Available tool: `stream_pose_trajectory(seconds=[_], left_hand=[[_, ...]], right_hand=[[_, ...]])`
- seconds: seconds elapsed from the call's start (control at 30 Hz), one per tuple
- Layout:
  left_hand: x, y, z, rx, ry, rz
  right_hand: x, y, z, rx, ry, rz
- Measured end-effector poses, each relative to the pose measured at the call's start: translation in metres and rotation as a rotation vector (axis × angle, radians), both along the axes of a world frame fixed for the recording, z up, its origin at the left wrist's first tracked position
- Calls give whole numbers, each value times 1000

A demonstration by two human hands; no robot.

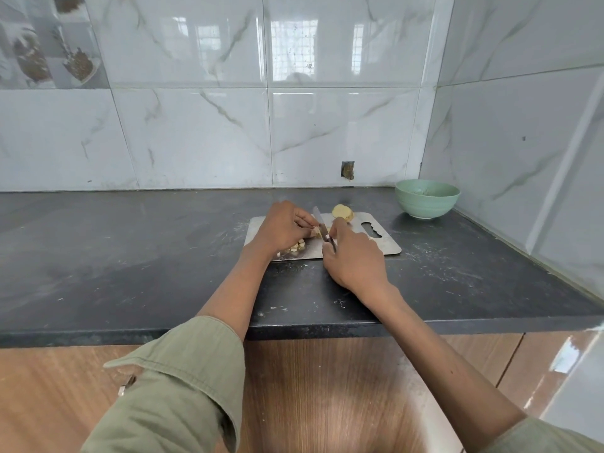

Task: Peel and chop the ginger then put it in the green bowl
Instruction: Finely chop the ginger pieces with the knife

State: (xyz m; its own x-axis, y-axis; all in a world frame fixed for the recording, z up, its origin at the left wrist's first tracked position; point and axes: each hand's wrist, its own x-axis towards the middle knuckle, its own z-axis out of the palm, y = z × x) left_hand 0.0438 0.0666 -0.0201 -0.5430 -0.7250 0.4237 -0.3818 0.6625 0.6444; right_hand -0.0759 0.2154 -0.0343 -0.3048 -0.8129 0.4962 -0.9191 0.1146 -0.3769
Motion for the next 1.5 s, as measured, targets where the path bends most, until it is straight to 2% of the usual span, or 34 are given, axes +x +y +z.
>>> stream_pose_trajectory(seconds=[0.37,0.67,1.07,1.5], left_hand=[[-1,0,0,-54,-14,42],[-3,-1,-1,-33,-20,47],[-1,2,1,20,-12,64],[-5,3,1,-30,-47,91]], right_hand=[[1,2,1,7,9,15],[3,-4,8,99,-29,-2],[2,1,0,-9,22,19],[2,-3,4,60,-3,26]])
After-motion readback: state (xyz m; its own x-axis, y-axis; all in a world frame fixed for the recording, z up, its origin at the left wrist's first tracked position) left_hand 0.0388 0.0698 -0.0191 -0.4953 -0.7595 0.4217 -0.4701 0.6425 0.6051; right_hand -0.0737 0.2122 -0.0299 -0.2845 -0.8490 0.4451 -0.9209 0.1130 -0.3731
